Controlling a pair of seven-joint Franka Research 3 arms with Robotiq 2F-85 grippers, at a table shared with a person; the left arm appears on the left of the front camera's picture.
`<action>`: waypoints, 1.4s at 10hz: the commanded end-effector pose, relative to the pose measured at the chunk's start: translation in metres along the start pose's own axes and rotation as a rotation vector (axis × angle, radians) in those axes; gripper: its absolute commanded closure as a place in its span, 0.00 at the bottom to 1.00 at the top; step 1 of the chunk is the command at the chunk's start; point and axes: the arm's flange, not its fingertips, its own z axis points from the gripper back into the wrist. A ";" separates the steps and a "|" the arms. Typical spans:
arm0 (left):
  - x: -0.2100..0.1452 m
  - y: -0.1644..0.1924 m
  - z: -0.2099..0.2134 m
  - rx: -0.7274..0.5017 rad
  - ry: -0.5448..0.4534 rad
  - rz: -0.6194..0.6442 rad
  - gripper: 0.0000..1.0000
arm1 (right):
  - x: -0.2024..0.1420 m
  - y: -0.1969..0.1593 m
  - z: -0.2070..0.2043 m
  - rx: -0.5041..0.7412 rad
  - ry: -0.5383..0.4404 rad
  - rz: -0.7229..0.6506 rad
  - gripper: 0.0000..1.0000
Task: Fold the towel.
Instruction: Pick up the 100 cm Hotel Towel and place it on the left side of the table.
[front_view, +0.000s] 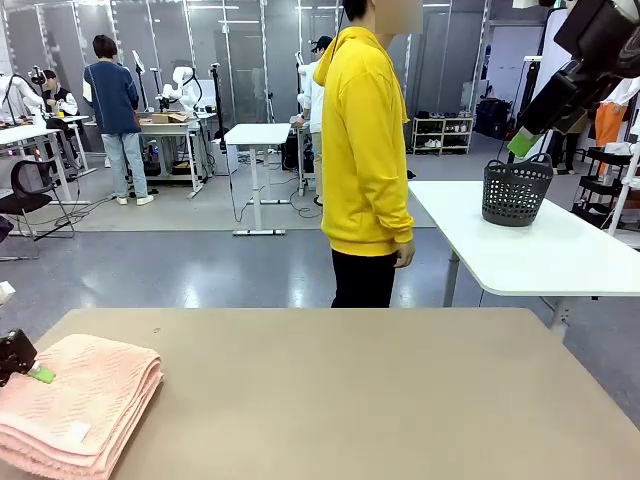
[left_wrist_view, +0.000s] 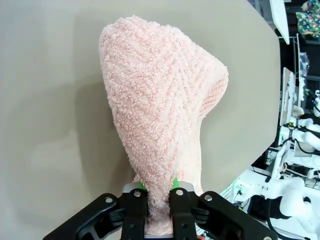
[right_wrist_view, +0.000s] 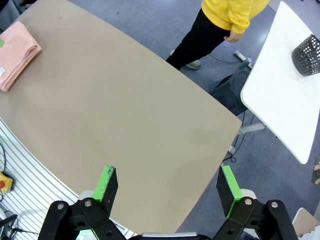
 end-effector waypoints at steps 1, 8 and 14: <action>0.003 -0.004 0.003 0.021 0.003 -0.001 0.40 | -0.001 0.001 0.000 -0.011 0.005 -0.005 0.00; -0.019 -0.044 0.032 0.235 0.000 0.007 0.00 | -0.001 0.001 0.000 -0.011 0.005 -0.005 0.00; -0.022 -0.056 0.036 0.236 -0.004 -0.001 0.00 | -0.001 0.001 0.000 -0.011 0.005 -0.005 0.00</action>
